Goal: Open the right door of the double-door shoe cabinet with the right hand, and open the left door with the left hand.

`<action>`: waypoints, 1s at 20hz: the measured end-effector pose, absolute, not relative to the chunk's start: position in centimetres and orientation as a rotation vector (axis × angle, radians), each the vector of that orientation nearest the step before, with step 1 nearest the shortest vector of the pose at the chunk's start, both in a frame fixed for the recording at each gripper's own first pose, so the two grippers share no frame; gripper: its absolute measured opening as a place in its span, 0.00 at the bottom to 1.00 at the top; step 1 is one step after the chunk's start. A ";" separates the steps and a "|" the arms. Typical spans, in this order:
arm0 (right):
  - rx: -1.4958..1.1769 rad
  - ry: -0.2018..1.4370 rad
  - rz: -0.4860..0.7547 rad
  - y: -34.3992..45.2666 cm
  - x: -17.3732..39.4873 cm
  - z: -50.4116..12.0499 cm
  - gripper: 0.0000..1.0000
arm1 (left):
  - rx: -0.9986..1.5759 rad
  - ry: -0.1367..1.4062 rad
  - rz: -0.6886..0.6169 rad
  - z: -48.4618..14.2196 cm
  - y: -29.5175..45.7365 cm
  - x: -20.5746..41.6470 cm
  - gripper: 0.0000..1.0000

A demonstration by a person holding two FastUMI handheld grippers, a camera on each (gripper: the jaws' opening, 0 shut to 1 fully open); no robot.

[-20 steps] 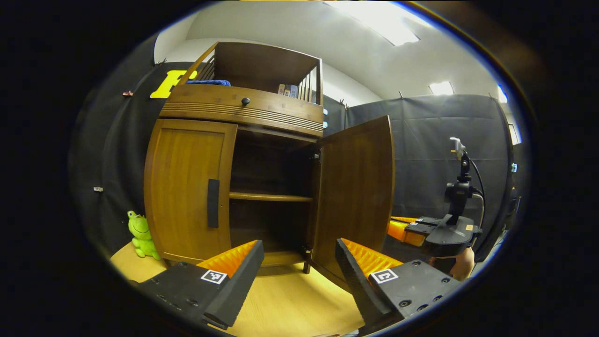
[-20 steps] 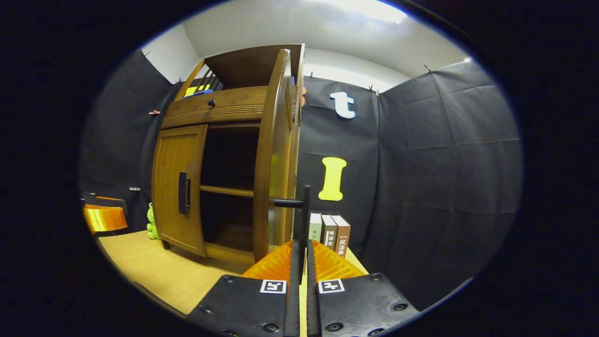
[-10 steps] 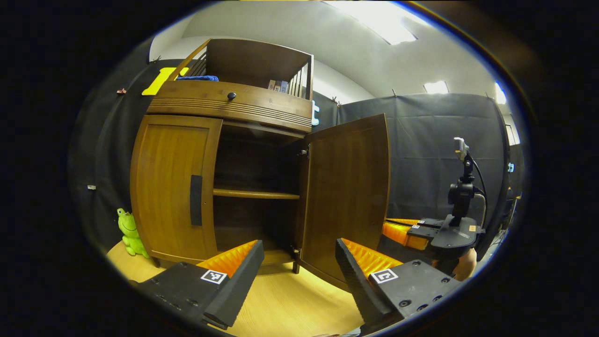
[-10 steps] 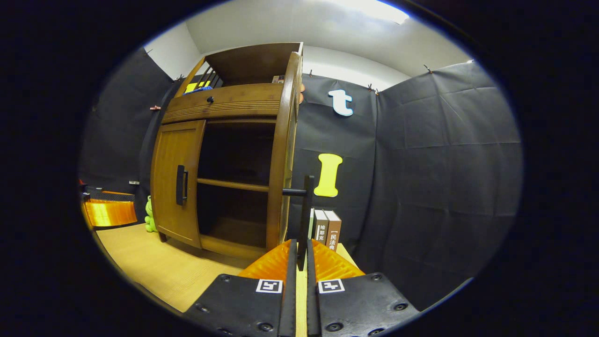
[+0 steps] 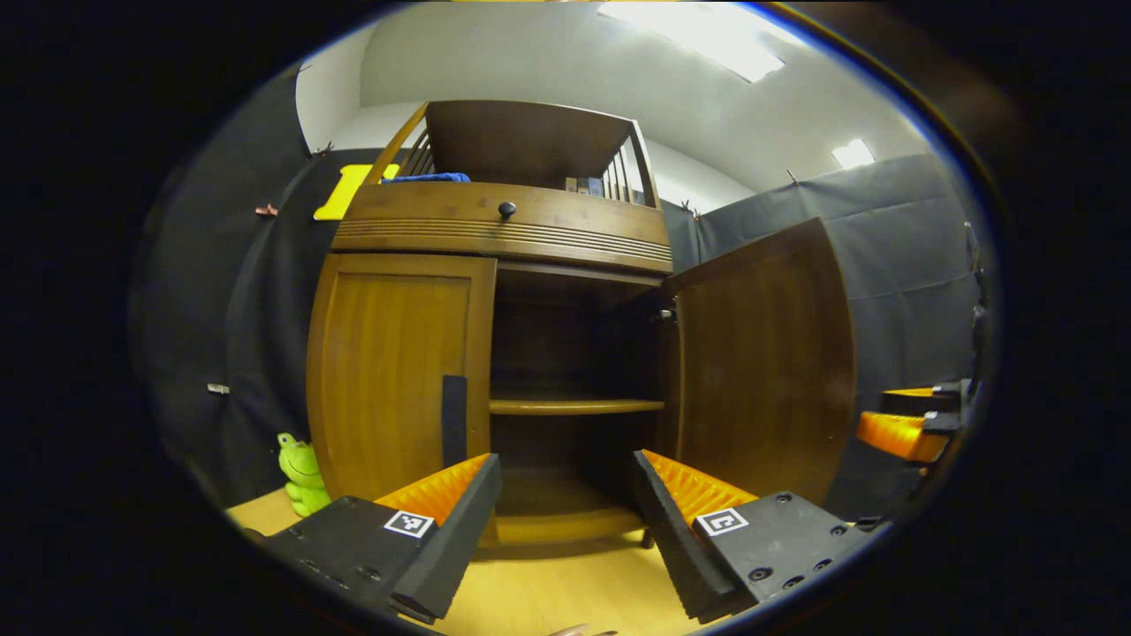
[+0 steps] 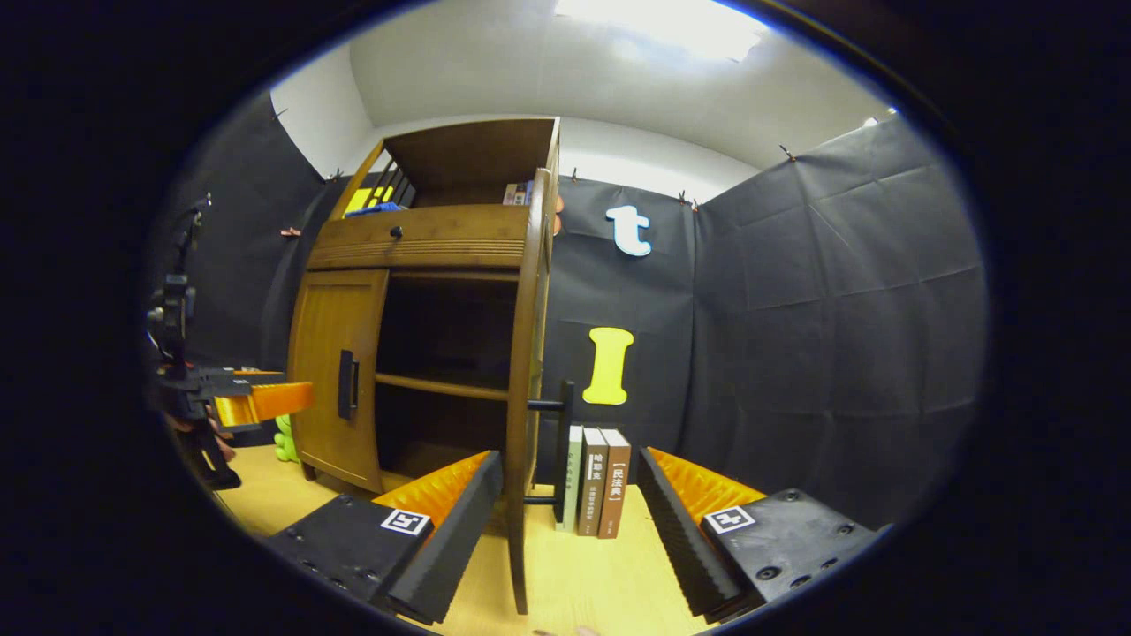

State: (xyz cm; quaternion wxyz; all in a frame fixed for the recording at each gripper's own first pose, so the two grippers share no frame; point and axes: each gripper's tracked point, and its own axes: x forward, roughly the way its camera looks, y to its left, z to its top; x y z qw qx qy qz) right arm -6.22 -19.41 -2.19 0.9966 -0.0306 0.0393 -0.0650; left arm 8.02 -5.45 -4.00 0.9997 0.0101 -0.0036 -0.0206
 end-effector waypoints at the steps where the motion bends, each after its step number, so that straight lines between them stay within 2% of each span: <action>1: -0.065 0.072 -0.116 -19.1 -6.2 -2.1 0.99 | 0.045 -0.015 -0.023 -4.2 -4.6 8.8 0.93; 6: -0.071 0.039 -0.097 -18.6 -6.2 -1.4 0.97 | 0.075 -0.001 0.020 -5.7 -1.7 13.5 0.91; 7: -0.070 0.020 -0.094 -18.7 -6.1 -1.2 0.97 | 0.066 -0.018 0.033 -5.5 -1.2 14.4 0.84; 8: -0.065 0.005 -0.094 -18.9 -6.1 -1.1 0.97 | 0.070 -0.038 0.061 -5.2 -0.2 15.3 0.84; 9: -0.057 0.001 -0.100 -19.3 -6.0 -1.3 0.97 | 0.082 -0.049 0.081 -5.0 0.6 16.0 0.78; 12: -0.025 0.005 -0.119 -20.7 -5.6 -2.1 0.95 | 0.083 -0.042 0.104 -5.5 2.7 18.5 0.78; 14: -0.027 0.000 -0.124 -21.2 -5.1 -2.2 0.97 | 0.039 -0.032 0.124 -6.0 4.1 19.8 0.78; 19: -0.076 -0.005 -0.144 -22.2 -4.9 -2.5 0.97 | 0.041 -0.015 0.146 -6.8 6.3 23.6 0.69; 20: -0.079 -0.008 -0.150 -22.3 -4.9 -2.5 0.97 | 0.053 -0.006 0.142 -7.2 6.2 24.2 0.65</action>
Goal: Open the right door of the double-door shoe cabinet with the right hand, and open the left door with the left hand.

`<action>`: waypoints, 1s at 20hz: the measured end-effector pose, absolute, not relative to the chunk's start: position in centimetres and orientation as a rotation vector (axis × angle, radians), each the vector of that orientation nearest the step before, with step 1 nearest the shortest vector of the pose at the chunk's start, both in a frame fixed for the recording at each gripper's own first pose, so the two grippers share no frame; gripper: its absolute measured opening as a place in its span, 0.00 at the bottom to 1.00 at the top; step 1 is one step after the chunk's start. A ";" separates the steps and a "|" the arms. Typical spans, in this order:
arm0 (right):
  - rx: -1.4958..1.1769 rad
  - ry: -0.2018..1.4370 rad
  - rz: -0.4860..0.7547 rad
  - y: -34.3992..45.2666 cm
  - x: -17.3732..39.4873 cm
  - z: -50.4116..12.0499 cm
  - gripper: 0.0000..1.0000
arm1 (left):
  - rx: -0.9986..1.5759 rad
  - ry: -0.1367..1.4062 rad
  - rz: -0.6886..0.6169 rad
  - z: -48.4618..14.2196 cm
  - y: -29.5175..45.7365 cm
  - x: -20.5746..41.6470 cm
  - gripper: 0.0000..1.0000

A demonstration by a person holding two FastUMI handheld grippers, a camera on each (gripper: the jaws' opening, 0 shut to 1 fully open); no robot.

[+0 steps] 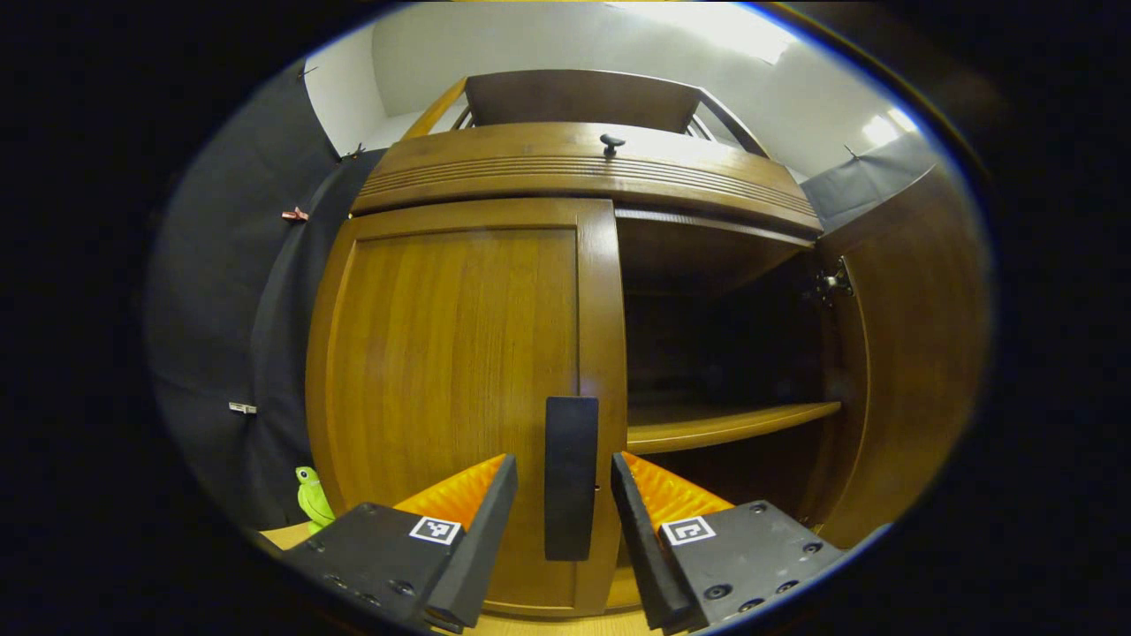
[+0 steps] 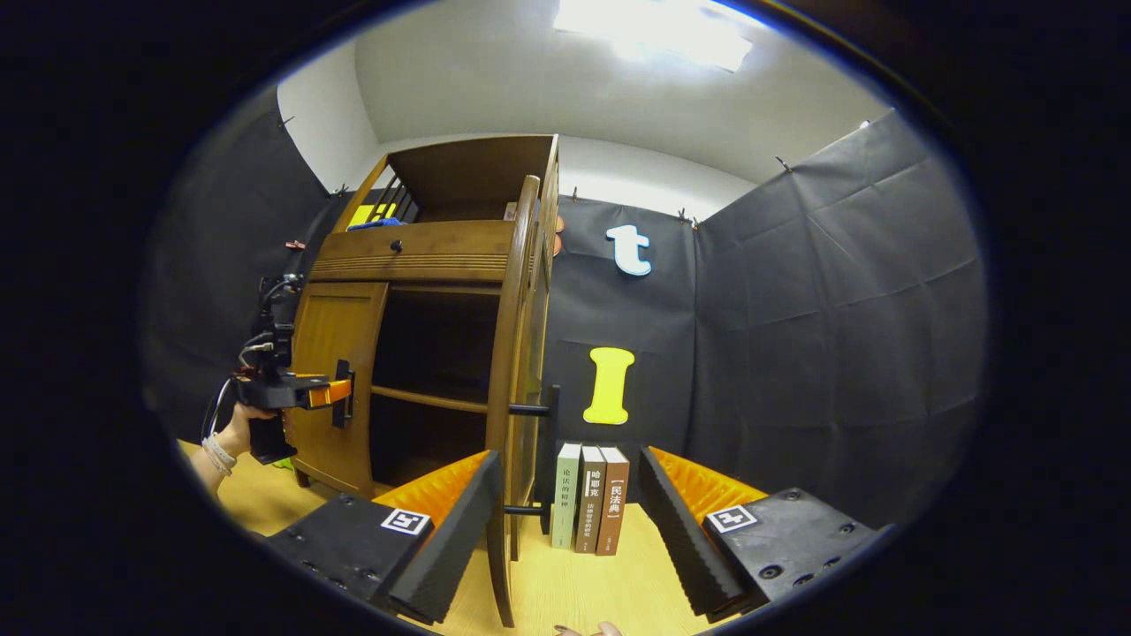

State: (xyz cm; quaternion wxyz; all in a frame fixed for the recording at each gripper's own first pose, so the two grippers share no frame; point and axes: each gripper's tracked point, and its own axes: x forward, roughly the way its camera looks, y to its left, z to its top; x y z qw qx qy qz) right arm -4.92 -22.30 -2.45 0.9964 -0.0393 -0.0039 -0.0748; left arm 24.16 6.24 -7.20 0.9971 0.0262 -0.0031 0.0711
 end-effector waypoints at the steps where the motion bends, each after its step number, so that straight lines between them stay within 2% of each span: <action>1: -0.083 -0.011 -0.155 -22.5 -4.9 -2.3 0.97 | 0.060 0.003 0.136 -7.7 6.0 24.7 0.66; 4: -0.108 -0.029 -0.155 -22.3 -5.0 -1.8 0.97 | 0.058 0.030 0.151 -8.9 5.8 25.7 0.63; 6: -0.127 -0.028 -0.143 -22.0 -5.2 -1.9 0.97 | 0.060 0.019 0.180 -8.4 6.3 25.1 0.50; 9: -0.141 -0.022 -0.140 -21.5 -5.4 -2.0 0.97 | 0.019 0.046 0.150 -8.9 6.4 25.4 0.33; 10: -0.139 -0.017 -0.140 -21.3 -5.5 -2.1 0.95 | 0.019 0.048 0.146 -9.0 6.4 25.3 0.34; 11: -0.135 -0.011 -0.138 -21.1 -5.6 -2.3 0.95 | 0.025 0.054 0.142 -8.9 6.4 25.1 0.30; 12: -0.132 -0.005 -0.136 -20.9 -5.8 -2.5 0.95 | 0.031 0.055 0.136 -8.9 6.4 24.7 0.32; 20: -0.123 -0.005 -0.122 -18.9 -7.2 -1.6 0.97 | 0.009 0.060 0.076 -8.2 6.5 20.0 0.30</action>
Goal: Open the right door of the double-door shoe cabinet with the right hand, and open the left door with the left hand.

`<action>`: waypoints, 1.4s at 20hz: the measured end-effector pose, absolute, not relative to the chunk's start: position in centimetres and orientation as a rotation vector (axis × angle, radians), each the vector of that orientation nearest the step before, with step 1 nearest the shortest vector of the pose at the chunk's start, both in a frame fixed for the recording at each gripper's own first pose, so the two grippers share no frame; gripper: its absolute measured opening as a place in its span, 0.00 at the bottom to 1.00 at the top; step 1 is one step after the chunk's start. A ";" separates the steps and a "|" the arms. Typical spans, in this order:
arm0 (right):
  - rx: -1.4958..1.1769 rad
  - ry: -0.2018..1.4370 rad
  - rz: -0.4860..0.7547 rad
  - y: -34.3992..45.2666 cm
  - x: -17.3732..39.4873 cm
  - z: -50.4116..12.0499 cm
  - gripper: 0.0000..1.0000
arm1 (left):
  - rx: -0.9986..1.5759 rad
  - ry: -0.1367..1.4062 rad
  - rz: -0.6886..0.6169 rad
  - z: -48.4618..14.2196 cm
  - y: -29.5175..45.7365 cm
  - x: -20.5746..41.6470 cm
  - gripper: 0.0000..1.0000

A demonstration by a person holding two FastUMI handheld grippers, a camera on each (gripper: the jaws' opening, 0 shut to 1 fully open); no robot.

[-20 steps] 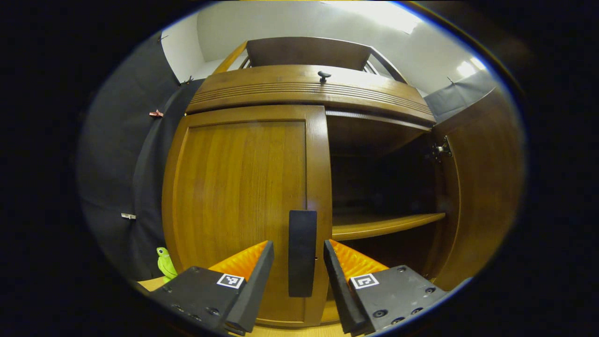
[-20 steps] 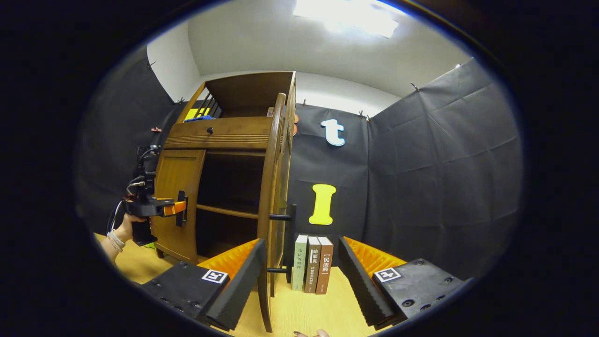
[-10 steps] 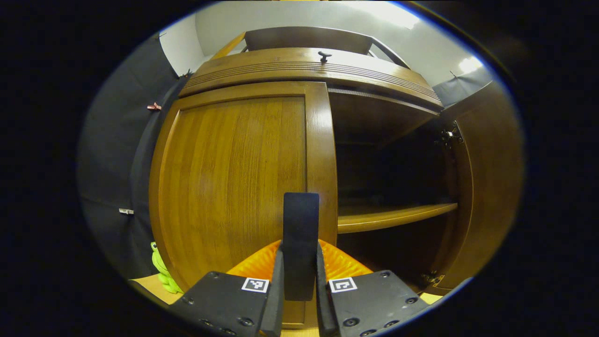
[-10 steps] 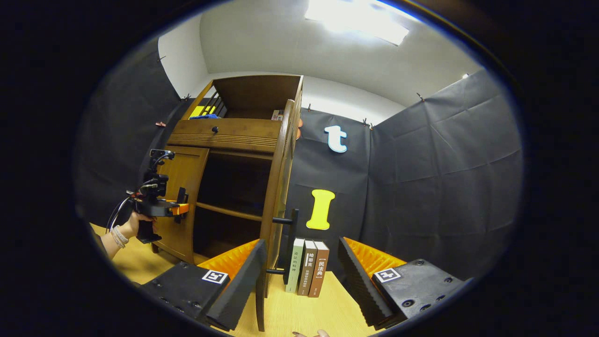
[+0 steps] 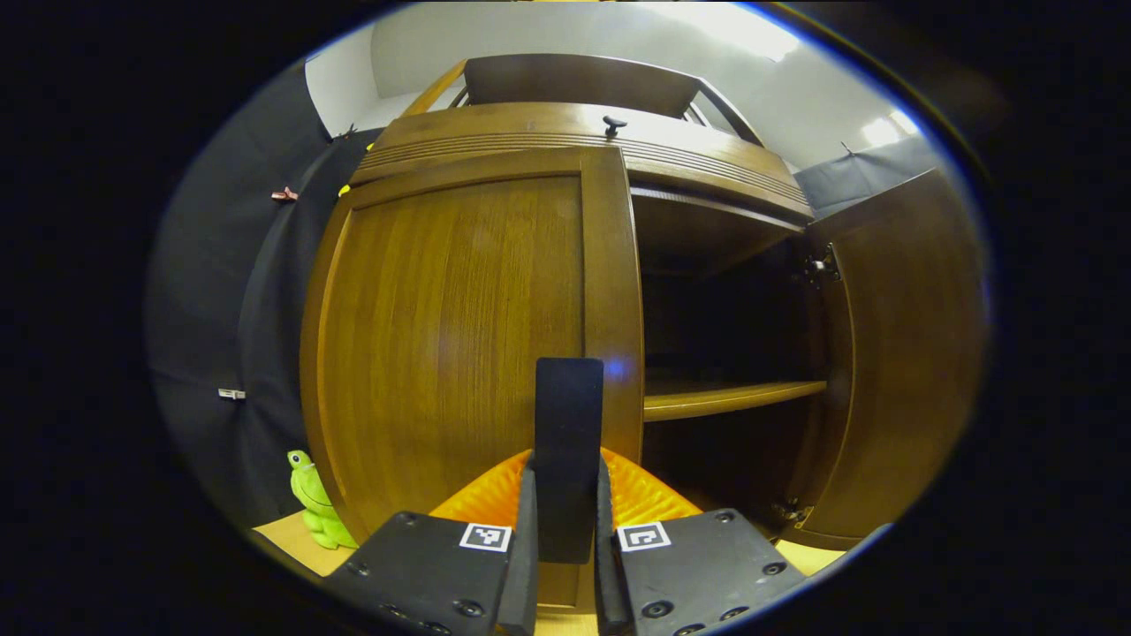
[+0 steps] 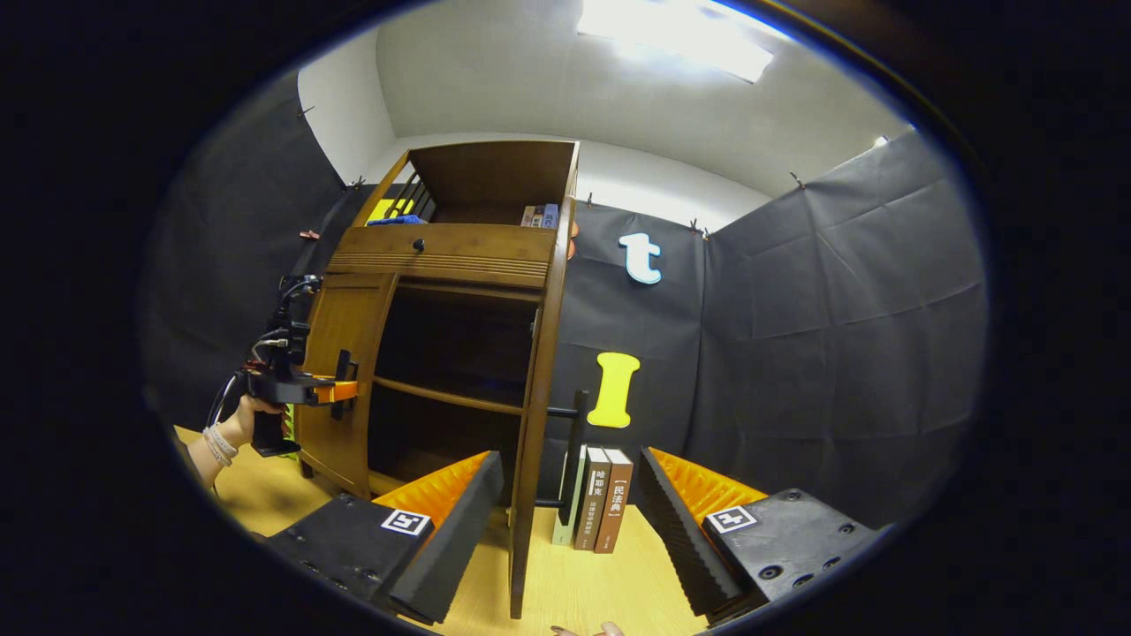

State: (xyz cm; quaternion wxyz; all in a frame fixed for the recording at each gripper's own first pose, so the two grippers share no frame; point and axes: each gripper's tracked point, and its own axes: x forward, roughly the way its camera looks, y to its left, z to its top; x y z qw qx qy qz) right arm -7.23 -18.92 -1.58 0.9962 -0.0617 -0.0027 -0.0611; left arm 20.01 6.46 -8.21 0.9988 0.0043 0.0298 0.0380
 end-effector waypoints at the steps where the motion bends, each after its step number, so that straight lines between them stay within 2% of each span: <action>1: -0.122 -0.008 -0.120 -18.6 -7.5 -1.4 0.97 | 0.002 0.061 0.071 -8.2 6.6 19.7 0.30; 6: -0.135 -0.014 -0.106 -16.7 -8.2 -0.7 0.95 | -0.021 0.061 0.036 -7.8 7.2 16.8 0.31; 15: -0.157 -0.039 -0.033 -11.3 -7.7 -0.2 0.97 | -0.034 0.072 -0.001 -6.9 10.3 9.9 0.29; 21: -0.110 -0.021 0.059 -7.7 -6.9 -1.3 0.97 | -0.019 0.071 0.044 -6.1 13.7 5.9 0.28; 28: -0.095 -0.014 0.105 -5.6 -6.1 -1.7 0.97 | 0.003 0.062 0.128 -5.6 17.0 3.0 0.24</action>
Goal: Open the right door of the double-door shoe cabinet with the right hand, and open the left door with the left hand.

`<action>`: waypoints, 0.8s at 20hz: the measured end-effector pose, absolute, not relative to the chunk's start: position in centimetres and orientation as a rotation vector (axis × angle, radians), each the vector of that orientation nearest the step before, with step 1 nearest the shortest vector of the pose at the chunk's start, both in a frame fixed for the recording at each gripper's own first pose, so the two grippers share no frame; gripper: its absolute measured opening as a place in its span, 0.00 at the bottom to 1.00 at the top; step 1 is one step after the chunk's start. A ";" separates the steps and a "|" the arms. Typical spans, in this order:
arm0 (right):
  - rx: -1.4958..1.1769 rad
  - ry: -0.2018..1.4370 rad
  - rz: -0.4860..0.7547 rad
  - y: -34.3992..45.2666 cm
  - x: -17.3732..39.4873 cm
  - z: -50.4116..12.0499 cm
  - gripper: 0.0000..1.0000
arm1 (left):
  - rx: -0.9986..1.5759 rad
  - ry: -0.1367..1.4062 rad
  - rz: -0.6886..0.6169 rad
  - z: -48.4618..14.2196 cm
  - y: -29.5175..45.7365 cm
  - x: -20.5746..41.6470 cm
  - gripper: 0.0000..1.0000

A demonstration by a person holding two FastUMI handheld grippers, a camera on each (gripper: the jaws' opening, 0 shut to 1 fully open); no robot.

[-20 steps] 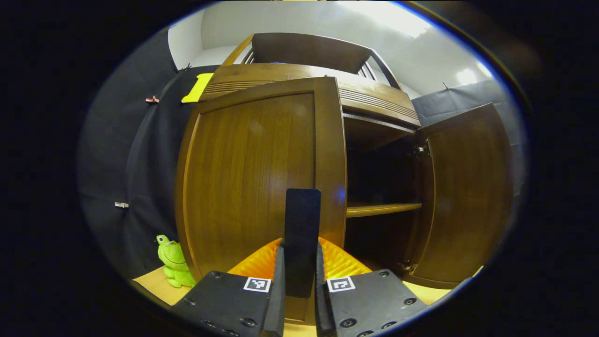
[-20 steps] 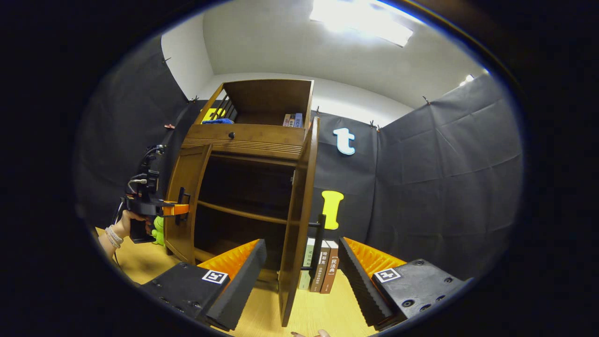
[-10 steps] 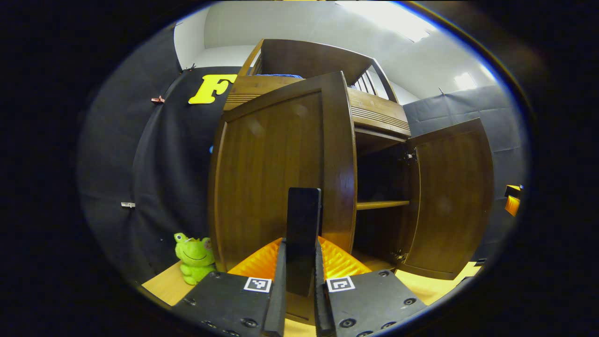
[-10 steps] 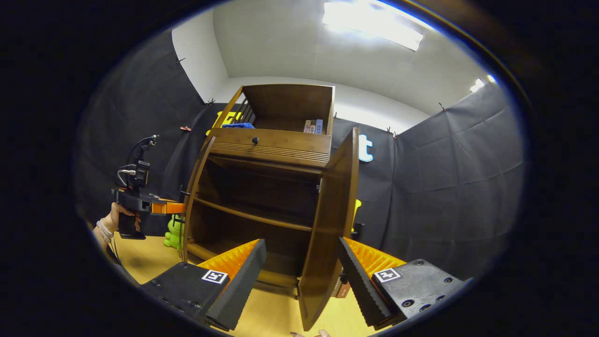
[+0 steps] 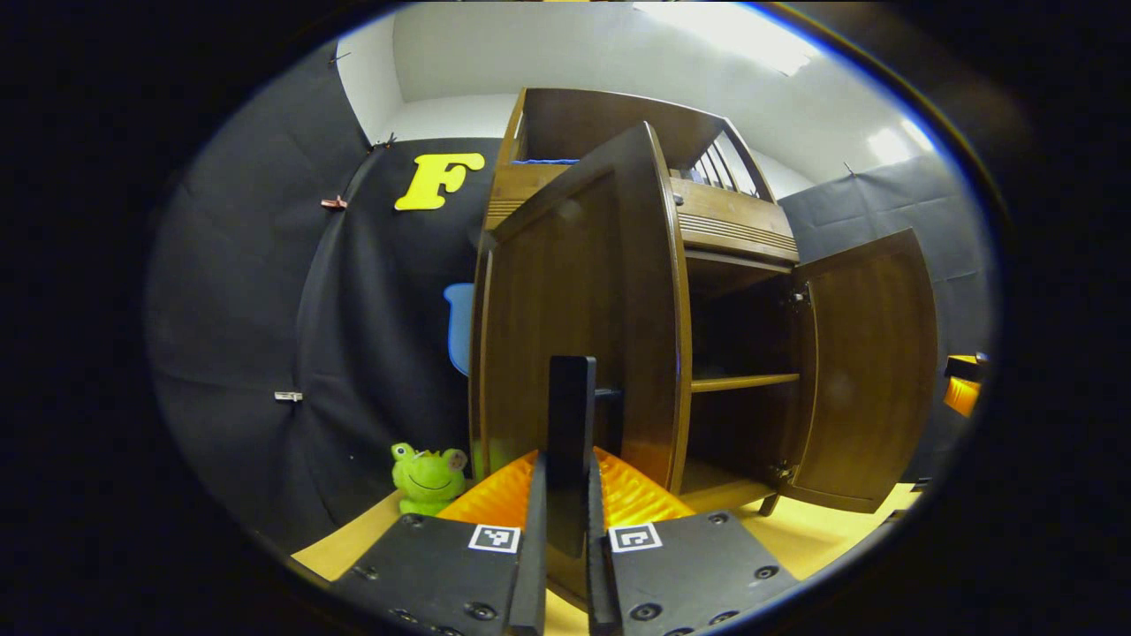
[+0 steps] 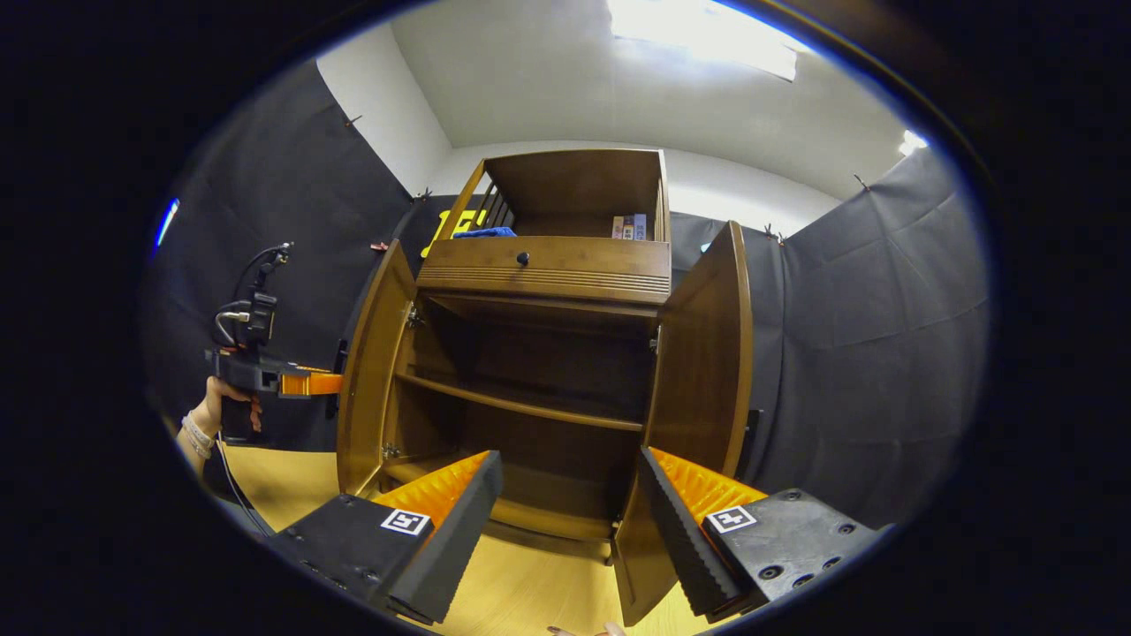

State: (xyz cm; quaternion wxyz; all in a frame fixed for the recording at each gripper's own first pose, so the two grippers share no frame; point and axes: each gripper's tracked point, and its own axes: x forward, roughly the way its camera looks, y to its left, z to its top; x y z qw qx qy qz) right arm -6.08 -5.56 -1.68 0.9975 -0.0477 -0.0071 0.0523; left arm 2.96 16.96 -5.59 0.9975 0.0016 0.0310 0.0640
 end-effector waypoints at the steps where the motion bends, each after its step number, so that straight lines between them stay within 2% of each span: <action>1: -0.091 -0.021 0.105 -5.5 -6.0 -1.4 0.97 | 0.004 0.062 0.137 -5.7 17.4 2.7 0.22; 8: -0.042 -0.019 0.098 -4.9 -5.6 -1.7 0.95 | -0.010 0.070 0.172 -5.6 19.7 1.5 0.16; 9: -0.033 -0.007 0.101 -4.7 -5.5 -2.1 0.97 | -0.003 0.071 0.185 -5.6 20.1 1.3 0.17; 12: -0.011 0.022 0.107 -4.6 -5.4 -2.7 0.95 | 0.018 0.069 0.247 -5.6 21.8 0.5 0.13; 16: 0.024 0.053 0.126 -3.7 -5.1 -3.4 0.97 | 0.003 0.069 0.322 -5.7 24.2 -0.4 0.07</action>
